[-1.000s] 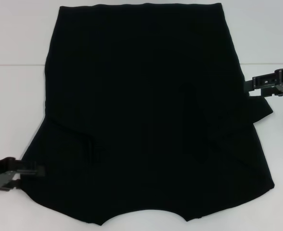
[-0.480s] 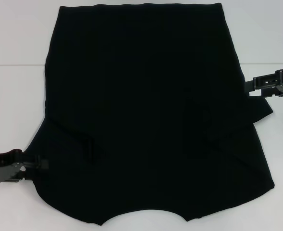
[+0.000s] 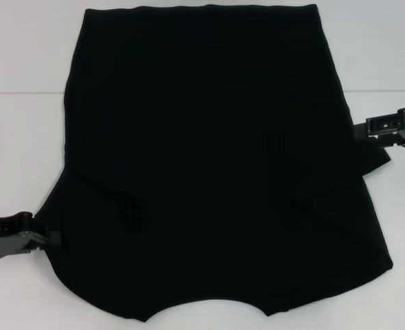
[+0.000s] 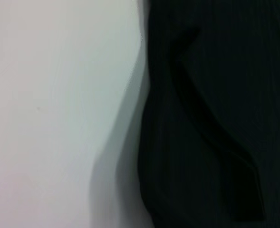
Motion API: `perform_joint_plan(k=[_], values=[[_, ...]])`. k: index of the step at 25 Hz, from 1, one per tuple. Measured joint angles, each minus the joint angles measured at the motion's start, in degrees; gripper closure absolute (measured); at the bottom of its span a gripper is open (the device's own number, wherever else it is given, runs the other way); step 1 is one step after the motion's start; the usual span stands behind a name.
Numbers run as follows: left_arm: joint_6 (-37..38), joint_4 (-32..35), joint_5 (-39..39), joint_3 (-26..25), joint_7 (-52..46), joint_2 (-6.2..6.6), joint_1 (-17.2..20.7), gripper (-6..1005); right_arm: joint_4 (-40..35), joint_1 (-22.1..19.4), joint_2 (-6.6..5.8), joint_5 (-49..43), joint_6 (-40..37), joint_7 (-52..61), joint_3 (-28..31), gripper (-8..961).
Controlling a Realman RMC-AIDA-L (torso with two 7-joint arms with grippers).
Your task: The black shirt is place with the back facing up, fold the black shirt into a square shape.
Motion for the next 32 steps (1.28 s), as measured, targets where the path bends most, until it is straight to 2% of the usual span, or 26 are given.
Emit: perform_joint_plan(k=[4,11,15,20,27,32], values=[[0.5,-0.5,-1.4,-0.3,2.3,-0.03,0.1,797,0.6,-0.2,-0.67,-0.3,-0.6,-1.0,-1.1,201],[3.4,-1.6,-6.3,-0.5,5.4,0.37,0.2,925,0.1,-3.0,-1.73,-4.7,-7.4,-1.9,-1.6,203],[2.8,-1.8,-6.3,-0.5,5.1,0.37,-0.1,926,0.3,-4.6,-1.89,-7.1,-10.0,-2.5,-1.8,204],[2.3,-2.1,-6.5,-0.6,5.0,0.37,-0.4,925,0.4,-6.2,-0.64,-8.0,-9.4,-4.8,-3.1,205],[2.0,-2.4,-6.5,-0.6,4.7,0.37,-0.6,926,1.5,-6.7,1.86,-8.0,-4.6,-6.2,-6.0,206],[1.9,-2.4,-6.6,-0.6,4.6,0.38,-0.7,926,2.0,-6.7,3.07,-8.1,-1.2,-5.7,-8.9,207]])
